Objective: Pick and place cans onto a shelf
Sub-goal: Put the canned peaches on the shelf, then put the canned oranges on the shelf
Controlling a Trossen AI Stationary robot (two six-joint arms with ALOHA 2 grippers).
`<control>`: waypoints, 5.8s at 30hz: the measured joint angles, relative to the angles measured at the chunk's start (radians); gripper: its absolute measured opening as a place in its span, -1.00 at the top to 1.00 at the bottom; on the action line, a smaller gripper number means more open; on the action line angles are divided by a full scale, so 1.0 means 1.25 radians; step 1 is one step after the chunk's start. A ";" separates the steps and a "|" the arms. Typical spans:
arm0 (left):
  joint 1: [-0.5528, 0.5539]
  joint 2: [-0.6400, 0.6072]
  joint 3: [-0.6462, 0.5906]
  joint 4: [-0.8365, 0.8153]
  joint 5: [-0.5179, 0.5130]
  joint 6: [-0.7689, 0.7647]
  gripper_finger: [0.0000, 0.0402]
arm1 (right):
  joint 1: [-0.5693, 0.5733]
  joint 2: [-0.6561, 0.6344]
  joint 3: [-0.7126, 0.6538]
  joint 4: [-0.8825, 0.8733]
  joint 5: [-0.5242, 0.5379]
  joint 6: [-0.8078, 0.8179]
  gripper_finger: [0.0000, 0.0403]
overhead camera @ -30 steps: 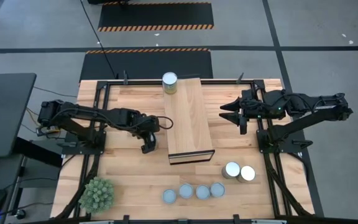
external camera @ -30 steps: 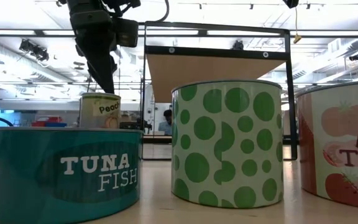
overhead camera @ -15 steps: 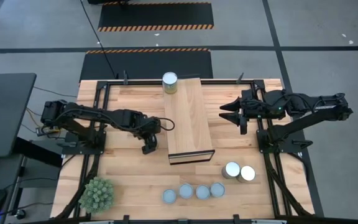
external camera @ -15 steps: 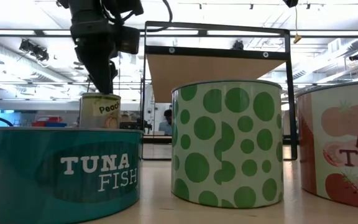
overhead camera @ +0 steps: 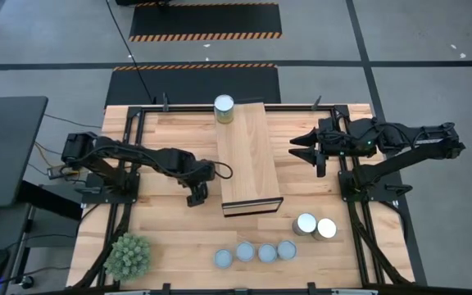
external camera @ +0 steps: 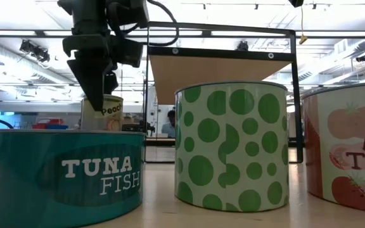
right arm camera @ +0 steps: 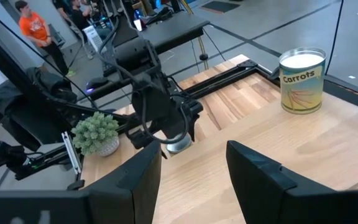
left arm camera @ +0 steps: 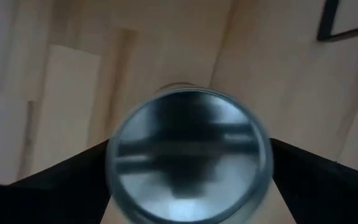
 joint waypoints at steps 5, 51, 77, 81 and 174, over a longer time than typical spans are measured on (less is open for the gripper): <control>0.001 0.012 0.000 0.000 0.001 0.001 -0.93 | 0.000 0.000 0.000 0.000 0.000 0.000 0.06; 0.263 0.025 0.561 -0.239 -0.120 -0.068 -0.54 | 0.000 0.000 0.000 0.003 -0.011 -0.051 0.06; 0.279 0.137 0.559 -0.202 -0.073 0.020 -0.71 | 0.000 0.000 0.000 0.017 -0.012 -0.051 0.06; 0.278 0.151 0.560 -0.189 -0.064 0.029 -0.73 | 0.000 0.000 0.000 0.018 -0.011 -0.050 0.06; 0.116 0.231 0.724 -0.323 -0.434 0.459 -0.01 | 0.000 0.000 0.000 0.018 -0.011 -0.057 0.06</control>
